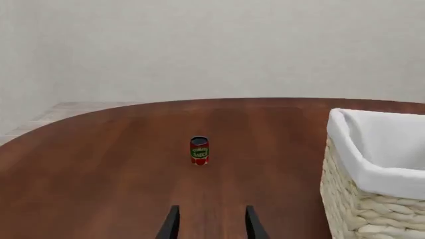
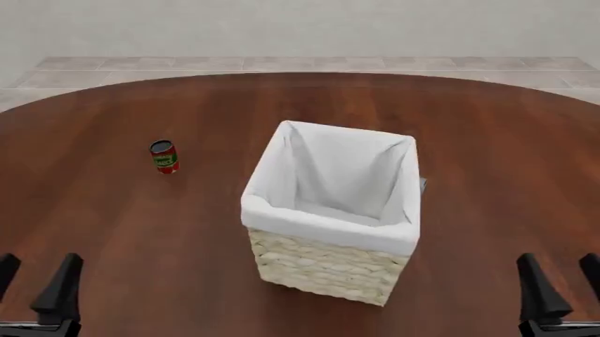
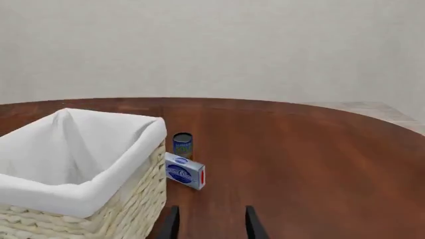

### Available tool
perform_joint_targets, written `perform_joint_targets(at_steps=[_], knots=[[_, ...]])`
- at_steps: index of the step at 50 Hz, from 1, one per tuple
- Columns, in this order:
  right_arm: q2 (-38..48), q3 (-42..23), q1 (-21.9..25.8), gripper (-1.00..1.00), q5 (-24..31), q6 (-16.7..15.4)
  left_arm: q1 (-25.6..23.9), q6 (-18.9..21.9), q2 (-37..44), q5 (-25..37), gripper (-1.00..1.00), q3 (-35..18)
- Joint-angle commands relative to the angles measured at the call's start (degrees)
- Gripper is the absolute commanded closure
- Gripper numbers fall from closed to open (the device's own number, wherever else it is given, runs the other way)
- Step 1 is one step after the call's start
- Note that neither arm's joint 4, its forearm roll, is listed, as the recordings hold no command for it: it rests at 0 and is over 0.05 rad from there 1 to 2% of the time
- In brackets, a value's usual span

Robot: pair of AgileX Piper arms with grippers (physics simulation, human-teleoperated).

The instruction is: Pick up the tomato sauce, and put it in the basket.

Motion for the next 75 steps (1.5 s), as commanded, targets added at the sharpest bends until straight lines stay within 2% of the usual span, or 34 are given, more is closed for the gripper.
perform_joint_targets(at_steps=[1, 16, 21, 24, 25, 26, 28, 31, 34, 35, 37, 41, 43, 45, 47, 48, 49, 50, 51, 53, 58, 59, 61, 62, 65, 67, 69, 70, 71, 72, 75], knots=[[0.2, -0.2, 0.1, -1.00, 0.0, -0.1, 0.2, 0.0, 0.1, -0.1, -1.00, -0.2], [0.5, 0.0, 0.4, -1.00, -0.1, -0.3, 0.5, 0.3, 0.0, -0.2, -1.00, -0.3], [0.6, 0.0, 0.6, -1.00, -0.1, -0.4, 1.2, 3.9, 0.7, 0.3, -1.00, -1.5], [0.5, 0.0, 0.7, -1.00, -0.1, -0.4, 1.4, 7.7, 3.7, -1.4, -1.00, -2.2], [0.5, 0.0, 0.8, -1.00, 0.0, -0.4, 1.3, 6.2, 6.4, -2.5, -1.00, -3.0], [0.7, 0.0, 0.9, -1.00, -0.2, -0.4, 2.0, 7.8, 8.8, -4.0, -1.00, -3.4], [1.1, 0.0, 0.9, -1.00, -0.5, -0.4, 2.0, 7.0, 13.3, -5.4, -1.00, -5.6], [1.2, 0.0, 0.8, -1.00, -0.5, -0.4, 1.2, 8.7, 14.3, -4.7, -1.00, -7.5], [1.4, 0.0, 0.9, -1.00, -0.7, -0.4, 0.7, 8.6, 17.0, -4.8, -1.00, -9.1], [1.6, 0.0, 1.0, -1.00, -0.8, -0.4, 0.6, 4.6, 25.3, -5.2, -1.00, -12.1], [1.9, 0.0, 1.0, -1.00, -1.0, -0.3, 0.4, 5.3, 25.2, -4.9, -1.00, -12.7], [2.3, 0.0, 1.1, -1.00, -1.3, -0.5, -0.6, 3.3, 29.8, -1.2, -1.00, -19.3], [2.3, 0.0, 1.2, -1.00, -1.3, -0.6, -1.5, 4.1, 29.6, 0.1, -1.00, -21.3], [2.4, 0.0, 1.2, -1.00, -1.4, -0.6, -2.1, 2.3, 32.9, 0.8, -1.00, -23.6], [2.8, 0.0, 1.2, -1.00, -1.7, -0.7, -1.9, 2.7, 35.4, 0.8, -1.00, -24.7], [3.1, 0.0, 1.2, -1.00, -1.9, -0.8, -1.7, 4.6, 33.7, 0.6, -1.00, -24.8], [3.3, 0.0, 1.2, -1.00, -2.0, -0.8, -2.4, 2.0, 38.3, 2.1, -1.00, -27.0], [3.4, 0.0, 1.3, -1.00, -2.0, -0.9, -1.8, 2.2, 40.5, 2.2, -1.00, -27.7], [3.6, 0.0, 1.3, -1.00, -2.2, -0.9, -1.7, 4.1, 38.8, 2.2, -1.00, -28.2], [4.0, 0.0, 1.3, -1.00, -2.4, -1.0, -1.6, 4.5, 41.3, 3.7, -1.00, -30.5], [5.7, 0.0, 1.6, -1.00, -3.8, -1.0, -1.7, 4.3, 48.5, 8.5, -1.00, -39.0], [5.9, 0.0, 1.6, -1.00, -4.0, -1.0, -2.6, 2.8, 49.6, 9.3, -1.00, -40.3], [6.4, 0.0, 1.7, -1.00, -4.3, -0.9, -1.8, 5.9, 50.4, 10.0, -1.00, -42.9], [6.3, 0.1, 1.7, -1.00, -4.2, -0.9, -3.6, 3.8, 52.7, 11.5, -1.00, -44.8], [6.5, 0.0, 1.8, -1.00, -4.4, -1.0, -2.4, 3.9, 55.0, 12.2, -1.00, -47.2], [6.6, 0.0, 1.7, -1.00, -4.4, -1.0, -4.8, 1.6, 58.3, 14.3, -1.00, -49.6], [5.9, 0.0, 1.6, -1.00, -4.0, -0.9, -1.7, 3.9, 59.3, 14.0, -1.00, -50.6], [6.1, 0.0, 1.5, -1.00, -4.0, -1.5, -4.6, 1.5, 60.8, 15.0, -1.00, -51.7], [6.1, 0.0, 1.7, -1.00, -4.0, -1.7, -3.8, 1.1, 61.1, 14.9, -1.00, -51.9], [5.8, 0.0, 1.7, -1.00, -3.8, -1.5, -3.3, 1.7, 63.5, 15.9, -1.00, -52.8], [6.0, 0.0, 1.6, -1.00, -3.9, -1.4, -3.6, 2.0, 63.4, 14.9, -1.00, -52.9]])
